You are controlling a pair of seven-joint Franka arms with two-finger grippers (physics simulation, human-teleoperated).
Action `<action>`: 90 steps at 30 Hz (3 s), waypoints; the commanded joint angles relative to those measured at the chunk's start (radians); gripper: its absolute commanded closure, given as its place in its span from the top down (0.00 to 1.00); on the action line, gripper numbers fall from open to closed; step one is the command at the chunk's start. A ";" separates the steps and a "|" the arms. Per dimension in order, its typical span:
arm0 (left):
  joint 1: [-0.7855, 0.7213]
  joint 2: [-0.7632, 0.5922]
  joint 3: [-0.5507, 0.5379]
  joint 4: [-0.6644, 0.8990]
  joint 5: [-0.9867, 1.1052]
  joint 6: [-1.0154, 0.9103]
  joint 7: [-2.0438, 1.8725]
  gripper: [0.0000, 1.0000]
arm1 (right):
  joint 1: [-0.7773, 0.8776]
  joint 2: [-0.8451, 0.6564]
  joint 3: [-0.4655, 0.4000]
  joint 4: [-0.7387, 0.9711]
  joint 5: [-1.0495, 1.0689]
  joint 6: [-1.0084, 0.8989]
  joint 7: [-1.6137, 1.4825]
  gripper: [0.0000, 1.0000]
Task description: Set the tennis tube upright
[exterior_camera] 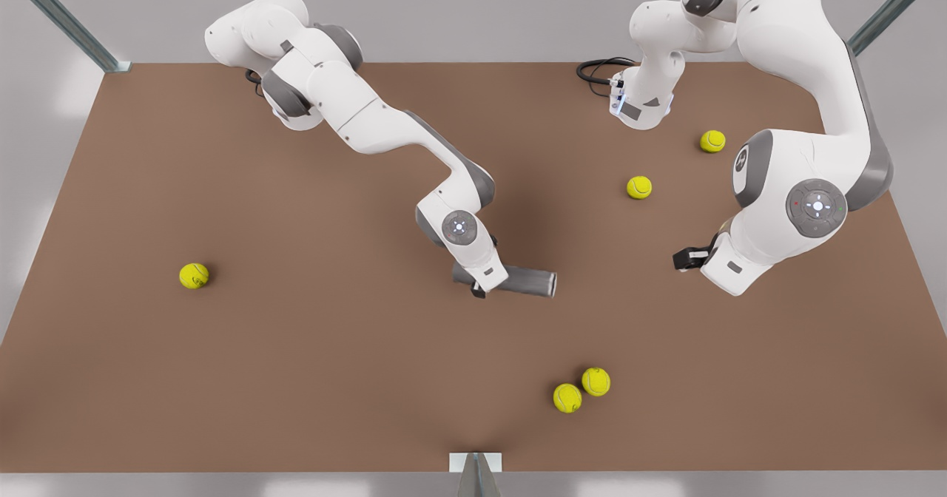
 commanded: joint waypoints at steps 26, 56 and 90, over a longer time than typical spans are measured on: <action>-0.393 0.333 -0.012 0.102 -0.122 0.461 -1.975 1.00 | -0.513 -0.865 -0.325 0.004 -0.176 -1.223 0.477 1.00; -0.502 0.339 -0.008 -0.236 -0.120 0.713 -1.708 1.00 | -0.523 -0.805 -0.339 0.007 -0.157 -1.217 0.477 1.00; -0.519 0.482 -0.003 -0.173 -0.117 0.803 -1.721 0.85 | -0.521 -0.791 -0.339 0.010 -0.136 -1.217 0.477 1.00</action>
